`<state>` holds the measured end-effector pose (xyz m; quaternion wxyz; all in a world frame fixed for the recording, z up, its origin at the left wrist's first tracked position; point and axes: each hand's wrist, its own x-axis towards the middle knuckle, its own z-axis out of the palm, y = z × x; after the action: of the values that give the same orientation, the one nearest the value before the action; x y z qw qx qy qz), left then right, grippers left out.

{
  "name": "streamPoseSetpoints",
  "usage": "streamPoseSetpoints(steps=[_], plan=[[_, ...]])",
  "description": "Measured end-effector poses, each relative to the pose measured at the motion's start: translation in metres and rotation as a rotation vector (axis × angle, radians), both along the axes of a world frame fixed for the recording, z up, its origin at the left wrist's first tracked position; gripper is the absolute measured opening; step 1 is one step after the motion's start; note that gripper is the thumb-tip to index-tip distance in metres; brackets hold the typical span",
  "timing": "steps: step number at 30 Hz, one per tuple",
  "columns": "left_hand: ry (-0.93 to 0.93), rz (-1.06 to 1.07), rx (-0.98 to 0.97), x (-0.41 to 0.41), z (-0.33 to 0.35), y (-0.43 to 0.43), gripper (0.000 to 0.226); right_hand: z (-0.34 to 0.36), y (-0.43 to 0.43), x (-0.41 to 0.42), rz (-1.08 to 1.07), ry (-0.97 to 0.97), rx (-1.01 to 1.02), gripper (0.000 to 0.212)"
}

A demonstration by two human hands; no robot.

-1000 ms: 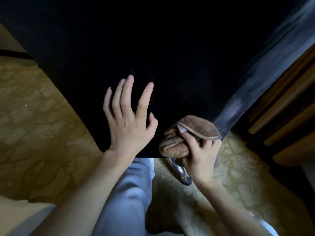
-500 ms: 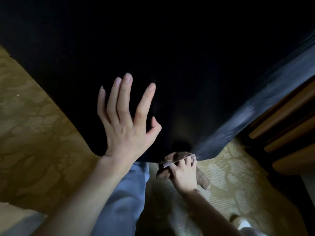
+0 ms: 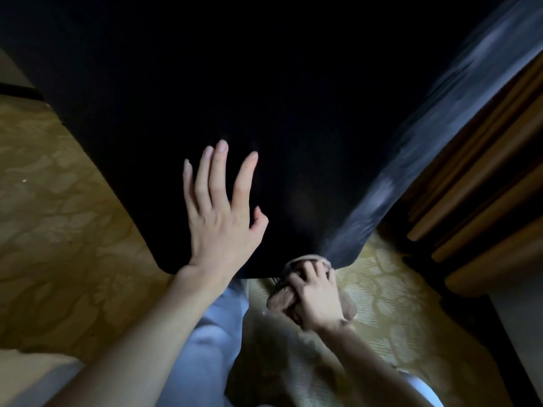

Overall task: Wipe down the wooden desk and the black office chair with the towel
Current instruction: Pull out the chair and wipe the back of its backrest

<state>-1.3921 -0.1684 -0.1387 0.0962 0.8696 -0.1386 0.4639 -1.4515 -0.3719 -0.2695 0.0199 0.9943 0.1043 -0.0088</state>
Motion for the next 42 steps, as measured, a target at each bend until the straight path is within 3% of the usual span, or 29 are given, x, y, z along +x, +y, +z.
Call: streamPoseSetpoints(steps=[4,7,9,12,17,21,25,27,32,36,39,42], plan=[[0.023,0.018,0.033,-0.005,0.004,0.008,0.077,0.024,0.002,-0.001,0.043,-0.501,0.196,0.04],[-0.005,0.022,0.052,-0.001,0.001,0.015,0.075,0.016,0.022,0.014,0.132,-0.595,0.26,0.047],[-0.048,0.02,0.053,0.004,0.0,0.021,0.072,-0.006,0.033,0.019,0.157,-0.536,0.224,0.057],[-0.112,0.001,0.044,0.015,-0.003,0.03,0.068,-0.047,0.035,0.024,0.203,-0.465,0.095,0.051],[-0.151,-0.004,0.027,0.027,-0.008,0.037,0.072,-0.081,0.033,0.025,0.303,-0.185,-0.065,0.049],[-0.152,0.003,0.013,0.027,-0.006,0.04,0.07,-0.074,0.028,0.03,0.418,0.04,-0.191,0.049],[-0.137,-0.012,0.024,0.024,-0.001,0.045,0.07,-0.051,0.01,0.035,0.623,0.213,-0.535,0.053],[-0.085,-0.022,0.027,0.018,0.002,0.048,0.073,-0.04,0.003,0.027,0.6,0.207,-0.485,0.046],[0.13,-0.032,-0.016,-0.003,0.018,0.055,0.084,0.014,-0.013,-0.008,0.423,-0.072,-0.269,0.034],[0.352,-0.049,-0.123,-0.024,0.047,0.054,0.086,0.087,-0.022,-0.023,0.366,-0.46,-0.153,0.042],[0.542,-0.063,-0.241,-0.034,0.067,0.052,0.08,0.146,-0.023,-0.029,0.389,-0.766,-0.075,0.027],[0.721,-0.061,-0.338,-0.049,0.098,0.05,0.077,0.211,-0.02,-0.046,0.382,-0.972,-0.056,0.025]])
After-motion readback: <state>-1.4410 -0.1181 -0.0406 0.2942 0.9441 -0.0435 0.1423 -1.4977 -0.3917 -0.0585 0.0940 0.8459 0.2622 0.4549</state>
